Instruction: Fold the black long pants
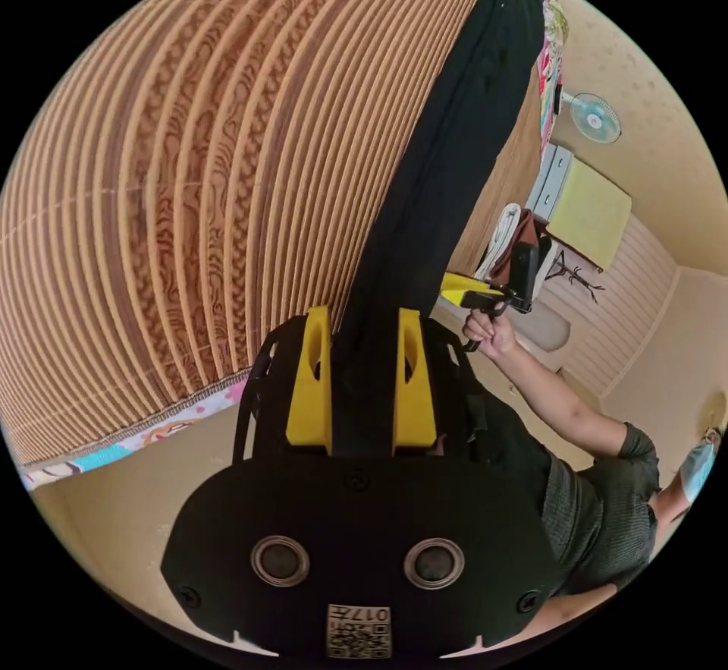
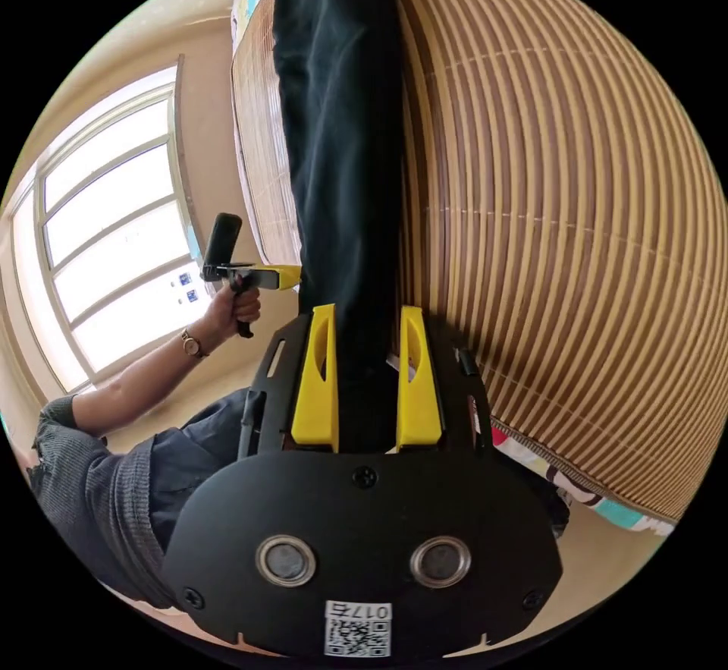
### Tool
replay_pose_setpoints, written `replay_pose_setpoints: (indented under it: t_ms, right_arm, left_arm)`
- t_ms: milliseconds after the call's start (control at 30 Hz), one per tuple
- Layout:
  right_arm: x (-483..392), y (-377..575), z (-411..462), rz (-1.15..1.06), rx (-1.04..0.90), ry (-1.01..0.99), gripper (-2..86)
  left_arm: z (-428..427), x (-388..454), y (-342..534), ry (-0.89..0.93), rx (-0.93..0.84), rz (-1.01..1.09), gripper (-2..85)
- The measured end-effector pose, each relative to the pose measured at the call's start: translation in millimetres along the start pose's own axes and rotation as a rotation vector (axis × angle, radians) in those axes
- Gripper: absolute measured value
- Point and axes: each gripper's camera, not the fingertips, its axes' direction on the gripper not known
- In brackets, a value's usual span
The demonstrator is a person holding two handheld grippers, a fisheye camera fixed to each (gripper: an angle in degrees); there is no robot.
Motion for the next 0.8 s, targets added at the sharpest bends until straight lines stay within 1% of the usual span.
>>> replay_pose_setpoints:
  t_ms: [33,67,167,200,267,300,333,367,400,467,533,600,633,700,767,800]
  right_arm:
    - [-2,-3,10,-0.015,-0.032,0.029,8.8]
    - [-4,-1,18,-0.015,-0.044,0.086,6.8]
    - [-6,19,20,0.02,-0.002,0.142,4.6]
    - [-6,24,20,0.021,-0.002,0.144,4.4]
    - [-3,44,26,0.016,-0.059,0.178,4.3]
    - [-1,49,28,0.016,-0.084,0.187,4.4]
    - [3,58,31,0.024,-0.133,0.21,4.6]
    - [7,65,30,0.023,-0.16,0.223,5.2]
    - [8,68,27,0.016,-0.157,0.221,5.5]
    - [18,71,1,0.007,-0.075,0.184,8.2]
    - [30,63,-24,0.019,0.023,0.114,10.1]
    - [45,47,-47,0.017,0.113,0.028,11.7]
    - [54,33,-59,0.017,0.162,-0.023,12.8]
    - [66,8,-72,0.008,0.217,-0.102,13.9]
    - [74,-25,-82,-0.026,0.275,-0.192,14.0]
    - [75,-33,-84,-0.037,0.286,-0.206,13.9]
  left_arm:
    - [16,7,-3,-0.033,-0.064,0.011,9.7]
    - [22,11,-2,-0.045,-0.076,0.016,8.8]
    - [43,31,10,-0.1,-0.098,0.055,5.8]
    - [56,39,14,-0.108,-0.153,0.074,5.5]
    - [79,46,21,-0.116,-0.263,0.081,5.9]
    - [93,48,24,-0.118,-0.358,0.071,6.6]
    - [101,48,28,-0.119,-0.412,0.07,7.9]
    - [101,49,29,-0.111,-0.413,0.077,8.6]
    - [92,49,30,-0.079,-0.373,0.097,10.2]
    - [64,46,25,-0.031,-0.231,0.107,11.2]
    - [18,38,14,0.084,0.028,0.118,12.0]
    - [-7,31,-1,0.211,0.175,0.16,13.7]
    - [-16,26,-16,0.234,0.215,0.149,14.7]
    - [-29,23,-37,0.199,0.265,0.144,15.9]
    - [-38,27,-56,0.195,0.311,0.173,15.3]
    - [-41,30,-68,0.214,0.332,0.193,14.5]
